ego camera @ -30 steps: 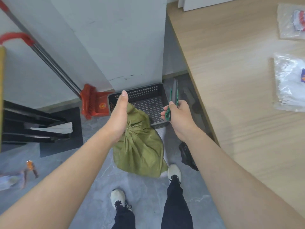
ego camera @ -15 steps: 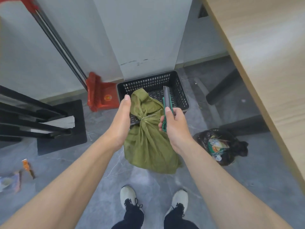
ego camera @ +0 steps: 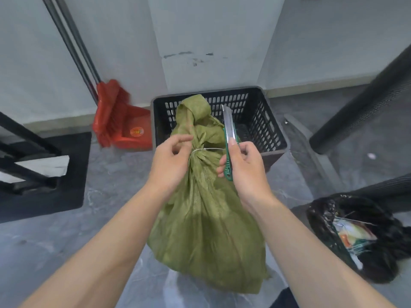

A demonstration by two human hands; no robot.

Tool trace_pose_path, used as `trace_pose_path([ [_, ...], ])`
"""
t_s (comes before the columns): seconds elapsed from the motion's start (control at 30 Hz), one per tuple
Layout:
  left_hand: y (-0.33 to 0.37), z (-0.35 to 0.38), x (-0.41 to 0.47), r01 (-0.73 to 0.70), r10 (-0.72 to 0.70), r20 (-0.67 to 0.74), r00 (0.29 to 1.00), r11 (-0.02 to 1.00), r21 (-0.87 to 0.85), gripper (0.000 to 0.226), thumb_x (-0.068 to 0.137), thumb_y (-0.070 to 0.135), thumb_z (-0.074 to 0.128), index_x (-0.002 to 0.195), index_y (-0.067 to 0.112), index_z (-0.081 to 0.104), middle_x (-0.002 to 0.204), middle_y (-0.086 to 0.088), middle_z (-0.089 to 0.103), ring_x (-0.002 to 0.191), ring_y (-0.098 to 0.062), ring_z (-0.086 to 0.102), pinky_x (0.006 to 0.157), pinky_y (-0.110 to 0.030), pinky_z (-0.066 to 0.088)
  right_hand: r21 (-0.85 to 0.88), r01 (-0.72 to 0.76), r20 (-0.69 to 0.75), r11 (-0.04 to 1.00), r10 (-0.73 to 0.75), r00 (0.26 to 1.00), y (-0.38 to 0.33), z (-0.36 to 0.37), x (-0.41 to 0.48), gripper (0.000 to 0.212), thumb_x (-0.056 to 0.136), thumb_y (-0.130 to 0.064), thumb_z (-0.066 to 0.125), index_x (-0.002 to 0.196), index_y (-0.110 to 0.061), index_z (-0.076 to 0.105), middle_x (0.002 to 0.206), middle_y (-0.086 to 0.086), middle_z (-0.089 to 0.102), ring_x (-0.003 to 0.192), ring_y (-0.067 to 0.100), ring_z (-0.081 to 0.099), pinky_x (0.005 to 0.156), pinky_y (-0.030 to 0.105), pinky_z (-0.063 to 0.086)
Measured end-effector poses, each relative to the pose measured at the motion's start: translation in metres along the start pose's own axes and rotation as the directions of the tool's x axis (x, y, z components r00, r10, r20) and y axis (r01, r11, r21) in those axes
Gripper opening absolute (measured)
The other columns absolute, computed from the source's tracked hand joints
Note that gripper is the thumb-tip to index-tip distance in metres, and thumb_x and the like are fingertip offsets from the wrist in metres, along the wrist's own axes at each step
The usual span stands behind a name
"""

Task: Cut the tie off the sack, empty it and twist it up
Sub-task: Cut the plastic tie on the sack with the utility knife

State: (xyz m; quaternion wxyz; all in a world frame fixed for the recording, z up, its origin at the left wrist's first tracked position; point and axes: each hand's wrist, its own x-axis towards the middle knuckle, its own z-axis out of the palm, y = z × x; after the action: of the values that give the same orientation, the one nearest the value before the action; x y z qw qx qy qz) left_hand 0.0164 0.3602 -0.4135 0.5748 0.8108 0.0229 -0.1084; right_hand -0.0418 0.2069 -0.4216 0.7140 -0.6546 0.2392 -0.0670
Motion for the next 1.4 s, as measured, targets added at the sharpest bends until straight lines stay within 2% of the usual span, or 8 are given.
trace_pose_path([
  [0.13,-0.049,0.02,0.02,-0.011,0.02,-0.082,0.996,0.994,0.108,0.019,0.096,0.015,0.065,0.095,0.03,0.077,0.072,0.009,0.064,0.06,-0.01,0.055,0.064,-0.029,0.042,-0.015,0.109,0.011,0.994,-0.109,0.994,0.042,0.001,0.014,0.024,0.105,-0.035,0.055,0.101,-0.013,0.046,0.079,0.01,0.071,0.064,0.022,0.071,0.055,0.034,0.058],
  [0.27,-0.077,0.037,0.034,-0.026,0.032,-0.049,0.998,0.993,0.113,0.014,0.096,0.026,0.069,0.103,0.037,0.074,0.089,0.003,0.072,0.077,-0.013,0.064,0.074,-0.03,0.047,-0.069,0.187,0.015,0.98,-0.187,0.982,0.064,-0.005,0.023,0.013,0.101,-0.023,0.058,0.102,-0.021,0.045,0.083,0.005,0.072,0.061,0.017,0.067,0.053,0.027,0.052],
  [0.37,-0.083,0.046,0.04,-0.039,0.043,-0.025,0.999,0.991,0.131,0.02,0.095,0.028,0.073,0.111,0.038,0.072,0.094,-0.002,0.072,0.09,-0.019,0.068,0.084,-0.035,0.055,-0.19,0.218,-0.016,0.957,-0.225,0.974,0.076,-0.013,0.021,0.011,0.097,-0.036,0.061,0.1,-0.034,0.05,0.073,-0.002,0.065,0.054,0.014,0.052,0.051,0.038,0.042],
  [0.5,-0.081,0.053,0.044,-0.041,0.045,-0.033,0.998,0.994,0.106,0.021,0.09,0.026,0.079,0.104,0.039,0.071,0.079,0.001,0.065,0.069,-0.013,0.061,0.066,-0.03,0.049,-0.33,0.211,-0.045,0.92,-0.239,0.97,0.082,-0.025,0.018,0.021,0.1,-0.053,0.045,0.099,-0.038,0.06,0.077,-0.009,0.067,0.052,0.004,0.05,0.056,0.031,0.044],
  [0.57,-0.08,0.055,0.045,-0.058,0.062,-0.024,0.998,0.99,0.127,0.024,0.086,0.022,0.083,0.097,0.039,0.071,0.076,0.004,0.063,0.063,-0.011,0.059,0.061,-0.026,0.045,-0.43,0.246,-0.013,0.869,-0.278,0.961,0.083,-0.033,0.019,0.02,0.103,-0.048,0.046,0.105,-0.038,0.064,0.079,-0.013,0.067,0.06,-0.001,0.056,0.06,0.025,0.046],
  [0.77,-0.074,0.05,0.051,-0.138,0.156,-0.106,0.982,0.977,0.162,0.026,0.073,0.014,0.088,0.077,0.033,0.071,0.067,0.007,0.065,0.059,-0.011,0.057,0.062,-0.031,0.05,-0.751,0.392,0.122,0.531,-0.472,0.873,0.079,-0.06,0.025,0.034,0.088,-0.048,0.065,0.12,-0.038,0.069,0.099,-0.016,0.073,0.091,0.013,0.067,0.076,0.039,0.055],
  [1.0,-0.071,0.057,0.052,-0.196,0.207,-0.067,0.976,0.97,0.145,0.026,0.076,0.007,0.086,0.082,0.028,0.072,0.084,0.001,0.068,0.065,-0.017,0.053,0.069,-0.042,0.056,-0.779,0.455,0.173,0.43,-0.551,0.817,0.086,-0.06,0.03,0.046,0.077,-0.058,0.059,0.118,-0.043,0.073,0.082,-0.009,0.068,0.078,0.019,0.065,0.062,0.042,0.055],
  [1.4,-0.069,0.056,0.054,-0.219,0.223,-0.032,0.974,0.971,0.099,0.024,0.077,0.007,0.087,0.085,0.025,0.074,0.091,-0.004,0.072,0.06,-0.013,0.049,0.067,-0.035,0.049,-0.789,0.485,0.168,0.377,-0.627,0.761,0.092,-0.057,0.034,0.039,0.079,-0.047,0.074,0.117,-0.039,0.075,0.071,-0.012,0.054,0.065,0.014,0.056,0.053,0.031,0.043],
])
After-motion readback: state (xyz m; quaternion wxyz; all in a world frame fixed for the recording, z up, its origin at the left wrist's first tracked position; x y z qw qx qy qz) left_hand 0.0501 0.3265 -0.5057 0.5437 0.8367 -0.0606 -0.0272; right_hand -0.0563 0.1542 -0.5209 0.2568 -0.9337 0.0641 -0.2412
